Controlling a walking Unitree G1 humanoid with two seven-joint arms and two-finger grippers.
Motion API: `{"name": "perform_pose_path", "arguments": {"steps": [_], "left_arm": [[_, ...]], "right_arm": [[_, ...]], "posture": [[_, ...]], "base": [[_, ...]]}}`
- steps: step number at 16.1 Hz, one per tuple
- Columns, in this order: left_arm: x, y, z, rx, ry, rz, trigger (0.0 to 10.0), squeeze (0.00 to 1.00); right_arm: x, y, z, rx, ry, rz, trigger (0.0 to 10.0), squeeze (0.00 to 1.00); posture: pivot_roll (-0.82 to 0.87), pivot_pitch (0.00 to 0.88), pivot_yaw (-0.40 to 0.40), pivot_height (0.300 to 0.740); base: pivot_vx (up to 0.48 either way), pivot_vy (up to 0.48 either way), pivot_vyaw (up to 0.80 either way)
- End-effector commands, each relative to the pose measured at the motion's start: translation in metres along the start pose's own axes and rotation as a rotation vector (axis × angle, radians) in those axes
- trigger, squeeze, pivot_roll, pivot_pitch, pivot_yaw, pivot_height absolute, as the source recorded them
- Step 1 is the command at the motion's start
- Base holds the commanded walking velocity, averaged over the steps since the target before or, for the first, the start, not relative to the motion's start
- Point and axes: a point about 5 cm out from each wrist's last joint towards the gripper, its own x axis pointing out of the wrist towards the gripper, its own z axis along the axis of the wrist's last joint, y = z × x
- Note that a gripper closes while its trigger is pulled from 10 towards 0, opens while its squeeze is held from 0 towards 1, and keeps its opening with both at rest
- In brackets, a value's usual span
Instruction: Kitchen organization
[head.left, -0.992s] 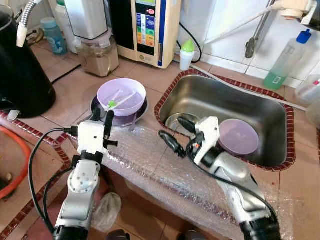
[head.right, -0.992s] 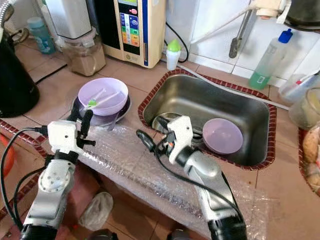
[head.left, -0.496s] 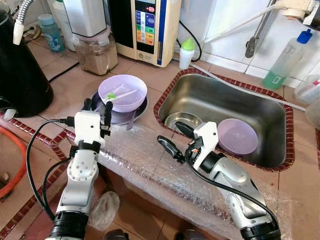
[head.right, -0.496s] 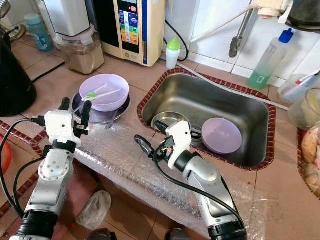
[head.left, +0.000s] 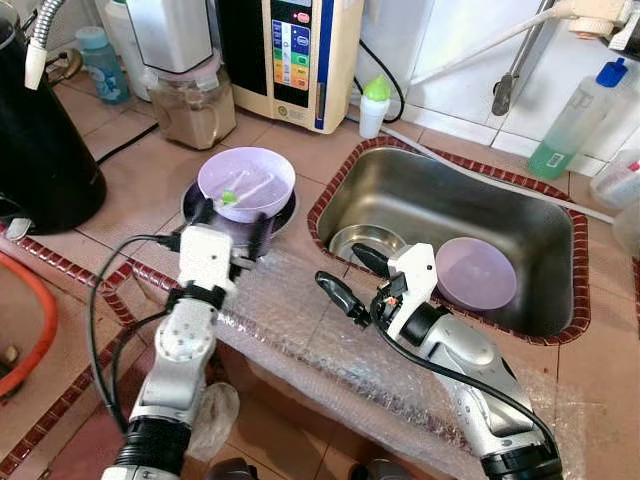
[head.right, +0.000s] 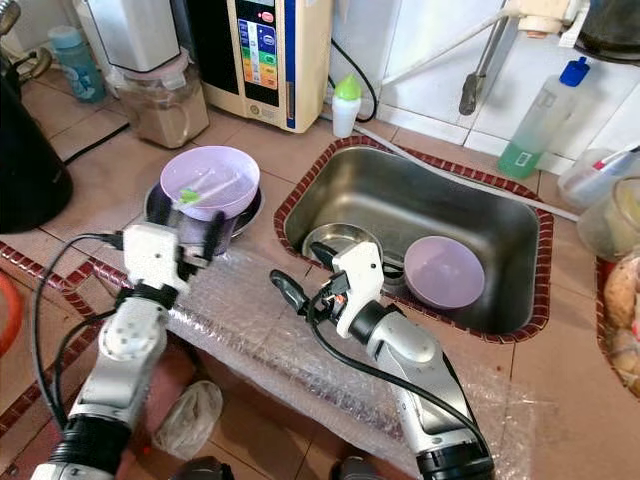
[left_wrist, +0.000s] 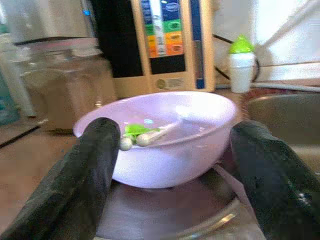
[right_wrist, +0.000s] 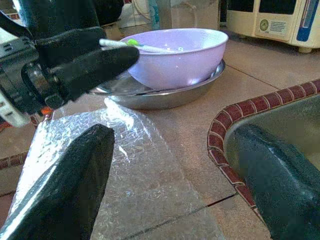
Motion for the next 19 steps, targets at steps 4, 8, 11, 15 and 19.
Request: {"name": "perform_pose_path", "arguments": {"steps": [4,8,11,15,19], "left_arm": [[-0.002,0.007,0.003,0.057,-0.024,0.067,10.0,0.0],[0.004,0.015,0.005,0.072,-0.032,0.099,10.0,0.0],[0.017,0.014,0.007,0.073,-0.043,0.09,10.0,0.0],[0.031,0.006,0.001,0.036,-0.031,0.048,0.0,0.0],[0.032,0.003,-0.007,0.015,0.006,0.042,0.0,0.0]], "right_arm": [[0.002,-0.003,0.007,-0.027,-0.019,-0.007,10.0,0.0],[0.002,-0.004,0.007,-0.028,-0.016,-0.004,10.0,0.0],[0.002,-0.004,0.008,-0.03,-0.015,-0.005,10.0,0.0],[-0.003,-0.007,0.009,-0.039,-0.013,-0.023,10.0,0.0],[-0.006,-0.009,0.009,-0.045,-0.012,-0.034,10.0,0.0]], "posture": [[-0.04,0.02,-0.016,0.74],[-0.04,0.021,-0.018,0.74],[-0.05,0.022,-0.015,0.74],[-0.08,0.014,-0.002,0.74],[-0.09,0.013,0.0,0.74]], "base": [[0.0,0.0,0.0],[0.0,0.0,0.0],[0.0,0.0,0.0],[0.0,0.0,0.0],[0.0,0.0,0.0]]}}
